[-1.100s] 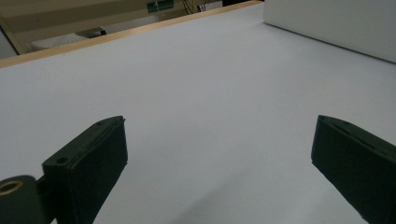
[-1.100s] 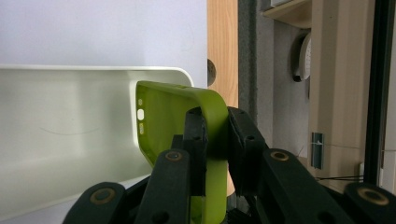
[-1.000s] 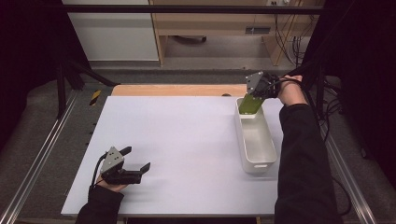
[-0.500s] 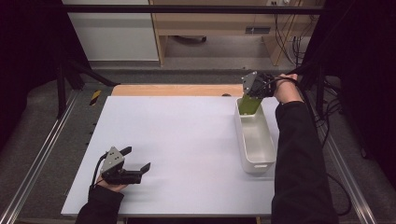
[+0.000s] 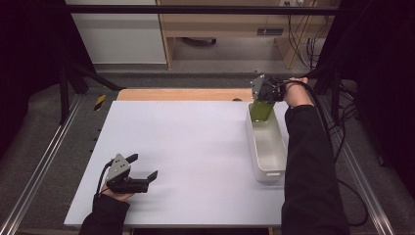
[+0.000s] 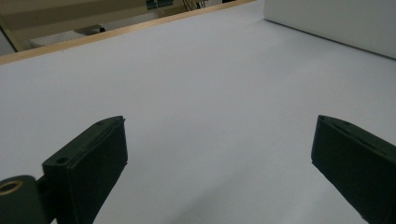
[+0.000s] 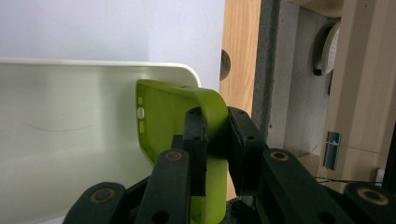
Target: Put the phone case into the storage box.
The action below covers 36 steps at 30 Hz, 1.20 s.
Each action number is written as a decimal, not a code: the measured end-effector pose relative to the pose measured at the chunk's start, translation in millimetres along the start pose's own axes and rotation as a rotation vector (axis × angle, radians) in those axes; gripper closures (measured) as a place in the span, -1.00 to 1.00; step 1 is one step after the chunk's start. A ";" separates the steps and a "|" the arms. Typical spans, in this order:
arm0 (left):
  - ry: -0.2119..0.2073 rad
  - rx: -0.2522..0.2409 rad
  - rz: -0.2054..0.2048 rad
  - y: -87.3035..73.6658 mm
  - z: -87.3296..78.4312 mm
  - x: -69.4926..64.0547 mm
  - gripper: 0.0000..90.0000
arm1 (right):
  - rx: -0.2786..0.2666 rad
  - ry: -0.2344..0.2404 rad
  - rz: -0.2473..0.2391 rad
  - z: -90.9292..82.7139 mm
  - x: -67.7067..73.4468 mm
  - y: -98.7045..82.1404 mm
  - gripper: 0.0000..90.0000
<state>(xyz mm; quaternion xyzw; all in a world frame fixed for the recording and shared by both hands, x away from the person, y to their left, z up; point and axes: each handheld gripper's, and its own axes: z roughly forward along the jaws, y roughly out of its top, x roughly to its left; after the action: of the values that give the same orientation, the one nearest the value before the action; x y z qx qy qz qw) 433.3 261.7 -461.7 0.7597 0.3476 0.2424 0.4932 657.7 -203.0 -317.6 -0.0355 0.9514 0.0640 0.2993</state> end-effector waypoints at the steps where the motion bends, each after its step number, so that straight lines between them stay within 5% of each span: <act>1: 0.000 0.001 0.000 0.0 0.1 0.0 -0.93 | 0.004 0.002 -0.001 1.3 -0.2 0.5 0.75; 30: 0.002 0.011 0.002 -0.7 1.4 0.4 -0.93 | 0.025 -0.004 0.015 14.7 -4.1 3.4 0.72; 36: 0.002 0.013 0.003 -0.8 1.6 0.2 -0.93 | 0.027 -0.018 0.032 15.5 -4.2 3.3 0.56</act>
<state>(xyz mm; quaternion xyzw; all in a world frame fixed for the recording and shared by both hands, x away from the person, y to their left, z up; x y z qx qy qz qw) 434.4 261.2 -463.0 0.7632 0.3486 0.2416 0.4874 669.6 -197.5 -327.5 -0.0155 0.9498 0.0563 0.3073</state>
